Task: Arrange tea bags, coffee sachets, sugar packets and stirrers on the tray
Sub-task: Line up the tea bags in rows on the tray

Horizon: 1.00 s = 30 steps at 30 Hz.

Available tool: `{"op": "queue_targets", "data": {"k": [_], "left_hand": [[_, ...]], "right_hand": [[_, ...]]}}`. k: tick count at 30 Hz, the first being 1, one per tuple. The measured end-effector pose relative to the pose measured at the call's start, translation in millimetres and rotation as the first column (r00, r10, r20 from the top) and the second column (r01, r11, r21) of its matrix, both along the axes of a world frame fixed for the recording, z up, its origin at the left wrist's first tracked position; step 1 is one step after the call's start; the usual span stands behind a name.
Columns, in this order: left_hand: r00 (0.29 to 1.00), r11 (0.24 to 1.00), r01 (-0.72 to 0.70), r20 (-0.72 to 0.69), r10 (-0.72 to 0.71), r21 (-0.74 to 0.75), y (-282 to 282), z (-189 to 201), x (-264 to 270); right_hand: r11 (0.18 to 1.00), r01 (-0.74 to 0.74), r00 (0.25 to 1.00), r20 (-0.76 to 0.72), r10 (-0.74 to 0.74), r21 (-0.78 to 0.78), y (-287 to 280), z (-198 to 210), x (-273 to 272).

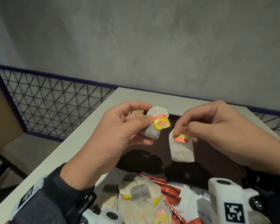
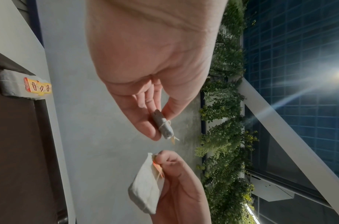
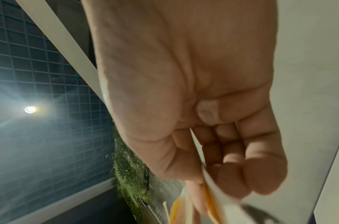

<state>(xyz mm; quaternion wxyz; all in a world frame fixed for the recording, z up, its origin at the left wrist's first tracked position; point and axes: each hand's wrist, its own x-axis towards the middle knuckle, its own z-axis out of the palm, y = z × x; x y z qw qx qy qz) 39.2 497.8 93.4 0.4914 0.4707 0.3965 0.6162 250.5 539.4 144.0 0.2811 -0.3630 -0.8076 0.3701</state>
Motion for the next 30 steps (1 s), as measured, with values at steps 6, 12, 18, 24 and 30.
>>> {"op": "queue_targets", "data": {"k": [6, 12, 18, 24, 30], "left_hand": [[1.0, 1.0, 0.013, 0.002, -0.013, 0.026, 0.1, -3.0, 2.2], [0.999, 0.999, 0.036, 0.015, -0.036, 0.04, 0.3, -3.7, 1.3], [0.994, 0.994, 0.101, 0.044, -0.102, 0.038, -1.9, -1.5, -2.8], [0.977, 0.978, 0.204, 0.052, -0.207, 0.051, -3.2, 0.1, -5.3], [0.973, 0.971, 0.225, 0.036, -0.228, 0.074, -4.0, -2.6, -4.1]], "right_hand": [[1.0, -0.017, 0.997, -0.07, 0.015, -0.026, -2.6, -6.8, -11.5], [0.998, -0.001, 0.985, -0.172, -0.011, -0.066, 0.5, -9.7, -11.6], [0.98, -0.016, 0.964, -0.264, -0.038, -0.198, 1.2, -9.1, -12.0], [0.954, -0.019, 0.959, -0.276, -0.067, -0.299, 0.1, -9.2, -12.9], [0.945, -0.041, 0.954, -0.295, -0.06, -0.325, -1.9, -8.1, -12.8]]}}
